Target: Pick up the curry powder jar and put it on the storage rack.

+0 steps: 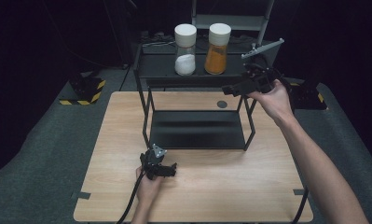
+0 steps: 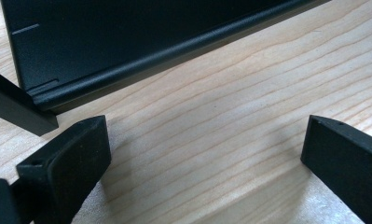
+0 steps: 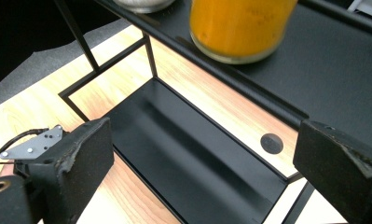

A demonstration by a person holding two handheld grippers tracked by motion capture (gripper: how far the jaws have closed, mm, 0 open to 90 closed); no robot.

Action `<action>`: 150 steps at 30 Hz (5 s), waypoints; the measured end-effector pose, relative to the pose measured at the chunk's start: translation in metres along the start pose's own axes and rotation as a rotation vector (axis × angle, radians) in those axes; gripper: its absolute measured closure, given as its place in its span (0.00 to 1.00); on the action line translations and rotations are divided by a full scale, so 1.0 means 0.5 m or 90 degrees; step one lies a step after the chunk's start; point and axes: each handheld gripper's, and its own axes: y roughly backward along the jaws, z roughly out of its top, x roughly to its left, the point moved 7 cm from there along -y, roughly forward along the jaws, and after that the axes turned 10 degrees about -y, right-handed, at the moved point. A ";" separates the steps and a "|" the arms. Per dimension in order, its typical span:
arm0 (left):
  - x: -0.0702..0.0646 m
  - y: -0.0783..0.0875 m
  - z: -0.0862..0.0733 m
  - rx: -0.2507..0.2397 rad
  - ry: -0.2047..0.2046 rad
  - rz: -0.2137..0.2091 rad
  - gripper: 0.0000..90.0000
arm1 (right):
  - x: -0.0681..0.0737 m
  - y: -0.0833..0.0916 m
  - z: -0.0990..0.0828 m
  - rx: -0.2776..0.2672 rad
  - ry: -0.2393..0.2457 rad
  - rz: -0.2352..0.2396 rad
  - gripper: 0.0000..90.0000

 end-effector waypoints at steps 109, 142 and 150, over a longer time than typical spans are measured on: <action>-0.001 0.000 0.000 -0.002 0.003 0.000 0.01 | -0.068 -0.193 -0.368 0.049 -0.128 0.053 0.07; -0.001 0.000 -0.001 -0.002 0.003 0.000 0.02 | -0.041 -0.265 -0.498 0.057 -0.113 -0.015 0.07; 0.000 0.000 -0.001 -0.002 0.003 -0.001 0.02 | -0.014 -0.289 -0.538 0.076 -0.083 -0.087 0.06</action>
